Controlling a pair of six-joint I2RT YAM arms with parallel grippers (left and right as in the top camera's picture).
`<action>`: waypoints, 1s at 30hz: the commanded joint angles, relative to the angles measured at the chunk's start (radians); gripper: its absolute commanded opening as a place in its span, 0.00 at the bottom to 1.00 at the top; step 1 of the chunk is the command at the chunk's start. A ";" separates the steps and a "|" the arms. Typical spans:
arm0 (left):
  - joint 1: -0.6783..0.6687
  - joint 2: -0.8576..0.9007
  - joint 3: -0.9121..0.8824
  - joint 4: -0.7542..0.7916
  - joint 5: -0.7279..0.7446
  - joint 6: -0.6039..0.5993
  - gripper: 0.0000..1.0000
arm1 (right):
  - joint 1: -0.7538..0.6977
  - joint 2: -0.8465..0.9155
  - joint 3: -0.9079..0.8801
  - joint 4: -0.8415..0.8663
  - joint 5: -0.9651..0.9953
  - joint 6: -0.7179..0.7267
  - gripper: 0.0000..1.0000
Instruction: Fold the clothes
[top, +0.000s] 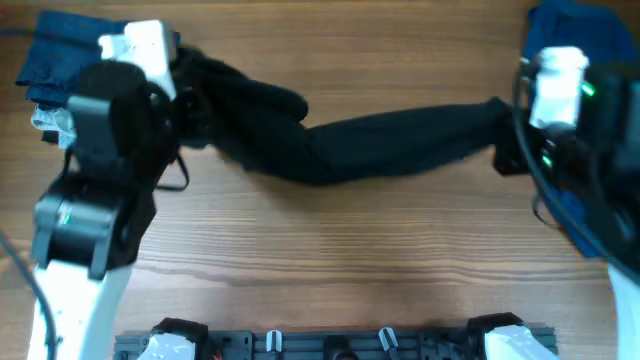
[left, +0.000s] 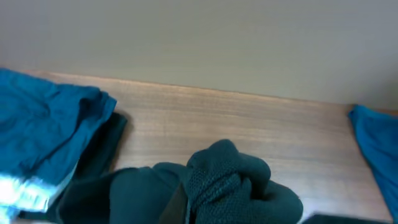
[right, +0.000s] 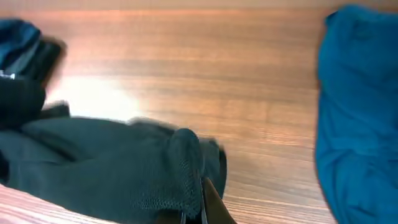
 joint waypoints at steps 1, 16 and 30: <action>0.003 -0.139 0.004 -0.047 -0.009 -0.079 0.04 | -0.016 -0.115 0.074 -0.049 0.082 0.007 0.04; 0.003 -0.130 0.006 -0.144 0.029 -0.106 0.04 | -0.016 -0.044 0.098 -0.093 0.206 0.079 0.04; 0.018 0.582 0.006 0.269 -0.082 -0.102 0.04 | -0.133 0.682 0.097 0.295 0.081 0.008 0.04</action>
